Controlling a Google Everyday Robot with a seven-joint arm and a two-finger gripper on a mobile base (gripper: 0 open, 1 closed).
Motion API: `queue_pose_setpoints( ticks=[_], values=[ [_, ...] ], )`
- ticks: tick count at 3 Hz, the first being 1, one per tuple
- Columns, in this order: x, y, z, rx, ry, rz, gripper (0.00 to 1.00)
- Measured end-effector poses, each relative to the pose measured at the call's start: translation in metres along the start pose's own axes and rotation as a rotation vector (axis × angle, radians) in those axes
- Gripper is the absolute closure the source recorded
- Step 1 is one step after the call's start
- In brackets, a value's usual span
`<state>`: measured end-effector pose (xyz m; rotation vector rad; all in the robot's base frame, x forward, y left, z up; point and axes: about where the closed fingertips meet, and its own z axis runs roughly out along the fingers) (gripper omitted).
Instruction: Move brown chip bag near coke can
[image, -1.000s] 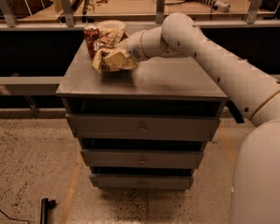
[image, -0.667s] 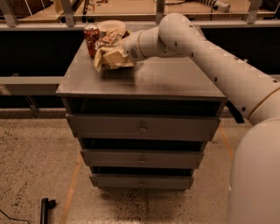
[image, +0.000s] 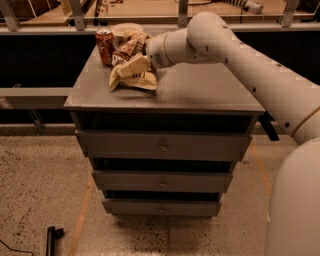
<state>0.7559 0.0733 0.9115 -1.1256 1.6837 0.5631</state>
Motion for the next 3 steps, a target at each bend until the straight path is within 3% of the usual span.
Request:
queue_pose_setpoints(
  ticks=[1, 2, 3],
  values=[
    [0.000, -0.028, -0.051, 0.054, -0.025, 0.052, 0.00],
    [0.016, -0.066, -0.123, 0.160, -0.043, 0.082, 0.00],
    [0.021, -0.072, -0.135, 0.178, -0.042, 0.089, 0.00]
  ],
)
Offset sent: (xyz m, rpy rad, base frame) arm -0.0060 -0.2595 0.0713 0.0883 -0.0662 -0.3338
